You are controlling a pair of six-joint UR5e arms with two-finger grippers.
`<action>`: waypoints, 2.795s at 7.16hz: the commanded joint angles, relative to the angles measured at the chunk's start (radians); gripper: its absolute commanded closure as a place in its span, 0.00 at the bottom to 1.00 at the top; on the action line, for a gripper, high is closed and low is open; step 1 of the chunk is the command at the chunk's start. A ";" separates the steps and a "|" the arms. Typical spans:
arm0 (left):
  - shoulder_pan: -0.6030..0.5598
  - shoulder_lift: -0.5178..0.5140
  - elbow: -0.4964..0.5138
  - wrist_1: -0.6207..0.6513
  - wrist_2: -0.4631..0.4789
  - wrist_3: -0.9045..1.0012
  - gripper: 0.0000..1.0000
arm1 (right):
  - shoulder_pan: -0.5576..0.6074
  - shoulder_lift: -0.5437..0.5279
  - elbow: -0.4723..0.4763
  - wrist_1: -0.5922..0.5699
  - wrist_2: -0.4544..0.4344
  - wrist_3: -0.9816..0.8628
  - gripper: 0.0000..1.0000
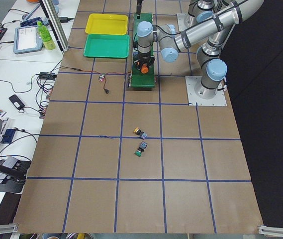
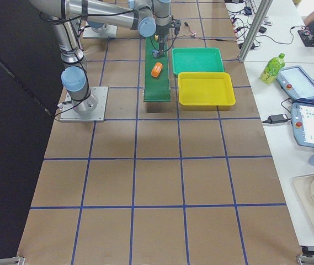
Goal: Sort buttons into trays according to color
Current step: 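Place battery on belt with left gripper while right gripper descends to green button, then lift green button with right gripper while left gripper grasps a yellow button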
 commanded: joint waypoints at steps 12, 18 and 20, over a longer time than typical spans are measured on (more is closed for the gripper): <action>0.708 -0.247 0.281 -0.070 0.010 -0.165 0.00 | 0.075 0.172 0.063 -0.083 0.003 0.083 1.00; 0.751 -0.415 0.237 0.114 0.022 -0.045 0.00 | 0.016 0.199 -0.112 -0.286 -0.082 0.071 1.00; 0.749 -0.418 0.225 0.152 0.042 -0.044 0.59 | -0.062 0.345 -0.179 -0.393 -0.098 -0.041 1.00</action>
